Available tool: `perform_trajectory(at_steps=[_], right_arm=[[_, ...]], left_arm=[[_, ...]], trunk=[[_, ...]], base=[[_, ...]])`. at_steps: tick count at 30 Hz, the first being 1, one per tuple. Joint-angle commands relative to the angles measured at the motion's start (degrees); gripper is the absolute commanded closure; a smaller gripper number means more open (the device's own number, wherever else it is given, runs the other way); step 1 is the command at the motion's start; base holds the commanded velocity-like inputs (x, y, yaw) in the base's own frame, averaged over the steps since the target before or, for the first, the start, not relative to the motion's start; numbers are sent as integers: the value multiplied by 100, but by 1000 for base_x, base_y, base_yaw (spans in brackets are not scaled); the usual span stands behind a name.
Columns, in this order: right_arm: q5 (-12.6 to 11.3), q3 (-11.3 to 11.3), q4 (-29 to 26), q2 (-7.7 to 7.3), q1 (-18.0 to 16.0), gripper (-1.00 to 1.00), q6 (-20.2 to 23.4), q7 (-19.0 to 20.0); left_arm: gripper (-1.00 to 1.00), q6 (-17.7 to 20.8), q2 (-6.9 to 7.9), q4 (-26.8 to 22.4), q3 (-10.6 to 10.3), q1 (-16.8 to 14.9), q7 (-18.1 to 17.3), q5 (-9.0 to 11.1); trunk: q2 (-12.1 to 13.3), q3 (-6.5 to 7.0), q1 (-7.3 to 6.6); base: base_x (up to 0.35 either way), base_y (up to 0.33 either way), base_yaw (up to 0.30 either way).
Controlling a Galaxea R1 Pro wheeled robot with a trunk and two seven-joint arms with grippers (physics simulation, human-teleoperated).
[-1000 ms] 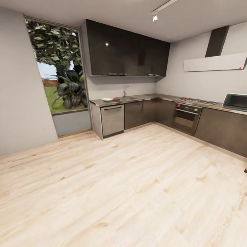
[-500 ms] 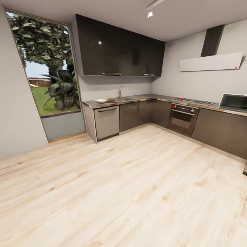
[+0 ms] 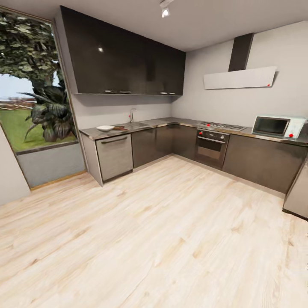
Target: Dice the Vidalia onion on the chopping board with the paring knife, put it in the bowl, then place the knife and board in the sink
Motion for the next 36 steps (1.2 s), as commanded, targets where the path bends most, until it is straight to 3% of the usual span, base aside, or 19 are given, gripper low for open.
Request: perform_trajectory(at_steps=[1,9,36], right_arm=[[-2,-4,-1,0,-1,-100,-14,0],[-2,-4,-1,0,-1,-100,-14,0],[-2,-4,-1,0,-4,-100,-14,0]], left_arm=[[-100,2,1,-6,2,1,-5,1],[-100,2,-3,-6,2,1,-5,1],[-100,2,1,-6,2,1,-5,1]], trunk=[[-2,-5,4],[-2,-5,4],[-2,-5,4]], base=[[342,0,-184],[342,0,-130],[342,0,-2]])
